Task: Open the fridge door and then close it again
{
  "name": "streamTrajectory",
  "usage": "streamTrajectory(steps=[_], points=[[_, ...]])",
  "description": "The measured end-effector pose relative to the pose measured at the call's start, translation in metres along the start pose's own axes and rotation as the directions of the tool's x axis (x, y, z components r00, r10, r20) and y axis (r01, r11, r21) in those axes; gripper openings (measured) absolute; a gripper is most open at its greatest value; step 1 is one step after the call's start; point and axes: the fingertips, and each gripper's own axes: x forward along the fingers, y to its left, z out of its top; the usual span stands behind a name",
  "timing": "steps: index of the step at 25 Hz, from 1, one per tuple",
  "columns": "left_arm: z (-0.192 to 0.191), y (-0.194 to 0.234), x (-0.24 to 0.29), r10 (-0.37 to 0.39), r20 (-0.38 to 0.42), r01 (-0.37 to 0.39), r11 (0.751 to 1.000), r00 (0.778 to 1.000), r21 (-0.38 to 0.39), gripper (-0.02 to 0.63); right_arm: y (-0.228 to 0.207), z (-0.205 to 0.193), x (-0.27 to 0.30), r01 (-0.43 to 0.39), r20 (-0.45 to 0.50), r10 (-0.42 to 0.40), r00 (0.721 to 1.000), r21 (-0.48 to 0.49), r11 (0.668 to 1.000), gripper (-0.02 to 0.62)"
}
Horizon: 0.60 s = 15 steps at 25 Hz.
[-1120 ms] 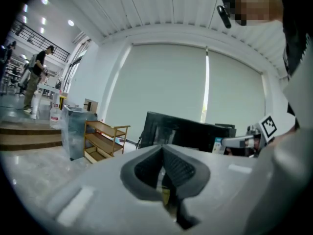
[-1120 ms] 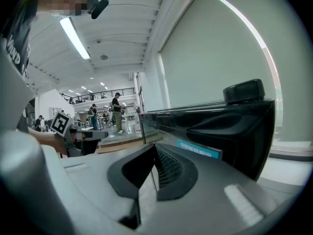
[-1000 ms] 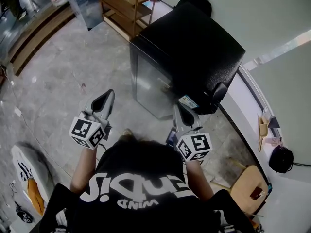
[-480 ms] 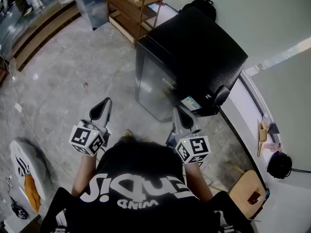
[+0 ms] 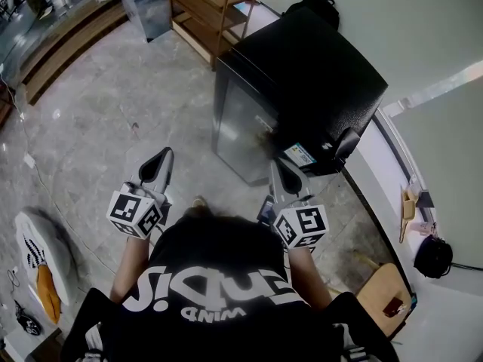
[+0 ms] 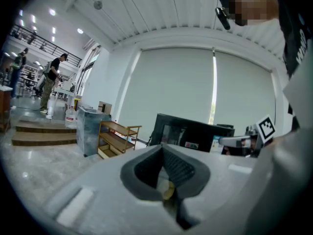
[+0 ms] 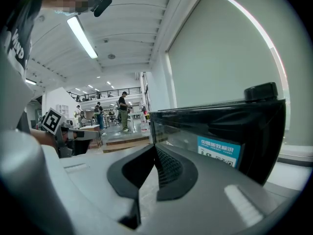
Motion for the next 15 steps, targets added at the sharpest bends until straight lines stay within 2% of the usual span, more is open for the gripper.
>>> streamTrajectory(steps=[15], points=[[-0.007,0.002,-0.023,-0.001,-0.024,0.001,1.0,1.0,-0.025,0.0,0.018,0.003,0.007,-0.05,-0.001,0.05,0.999,0.002,0.999,-0.003]])
